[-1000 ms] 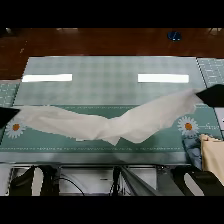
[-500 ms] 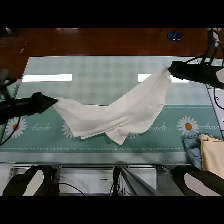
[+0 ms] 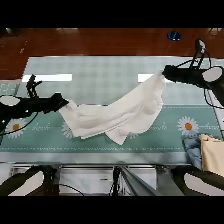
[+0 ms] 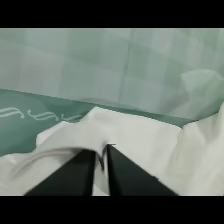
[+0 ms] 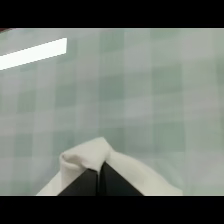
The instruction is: Fold the shirts.
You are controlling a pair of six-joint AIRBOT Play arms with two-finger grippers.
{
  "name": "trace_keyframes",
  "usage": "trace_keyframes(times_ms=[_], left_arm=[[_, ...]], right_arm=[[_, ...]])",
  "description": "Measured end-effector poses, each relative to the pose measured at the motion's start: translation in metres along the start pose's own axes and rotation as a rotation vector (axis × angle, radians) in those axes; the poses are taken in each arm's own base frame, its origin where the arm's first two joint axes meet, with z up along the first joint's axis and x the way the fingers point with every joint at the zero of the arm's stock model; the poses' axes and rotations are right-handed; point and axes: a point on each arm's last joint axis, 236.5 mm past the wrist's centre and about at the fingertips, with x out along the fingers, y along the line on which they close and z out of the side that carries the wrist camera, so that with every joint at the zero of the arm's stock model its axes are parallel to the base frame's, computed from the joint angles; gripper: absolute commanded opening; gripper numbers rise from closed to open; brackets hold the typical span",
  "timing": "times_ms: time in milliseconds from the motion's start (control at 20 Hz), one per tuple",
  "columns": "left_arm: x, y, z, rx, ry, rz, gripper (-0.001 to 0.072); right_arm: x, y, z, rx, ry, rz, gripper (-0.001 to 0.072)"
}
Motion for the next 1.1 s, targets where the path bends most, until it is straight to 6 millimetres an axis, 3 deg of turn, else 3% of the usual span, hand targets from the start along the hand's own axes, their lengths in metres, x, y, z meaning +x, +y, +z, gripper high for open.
trace_keyframes(times_ms=[50,200,300,350,550,700,900,1100], left_arm=[[0.000,0.003,0.004,0.013,-0.006,0.003,0.0614],[-0.022,0.006,0.027,0.013,-0.017,-0.019,0.0607],[-0.046,0.005,0.033,-0.033,0.017,-0.058,0.0565],[-0.058,0.003,0.029,-0.061,0.052,-0.078,0.0488],[-0.088,-0.004,-0.029,-0.072,0.244,-0.046,0.0488],[-0.099,-0.008,-0.075,-0.056,0.336,0.008,0.0488],[-0.090,-0.006,-0.132,-0.056,0.463,0.051,0.0464],[-0.065,0.001,-0.168,-0.035,0.560,0.087,0.0500]], right_arm=[[0.001,-0.001,-0.002,-0.007,0.008,-0.003,0.0024],[0.002,-0.002,-0.009,-0.019,0.036,-0.005,0.0024],[0.003,-0.002,-0.012,-0.031,0.050,-0.005,0.0025],[0.003,-0.002,-0.013,-0.042,0.055,-0.005,0.0025],[0.003,-0.003,-0.016,-0.087,0.067,-0.006,0.0024],[0.002,-0.005,-0.019,-0.119,0.081,-0.013,0.0024],[0.002,-0.008,-0.022,-0.146,0.093,-0.024,0.0025],[0.002,-0.008,-0.027,-0.154,0.113,-0.024,0.0025]])
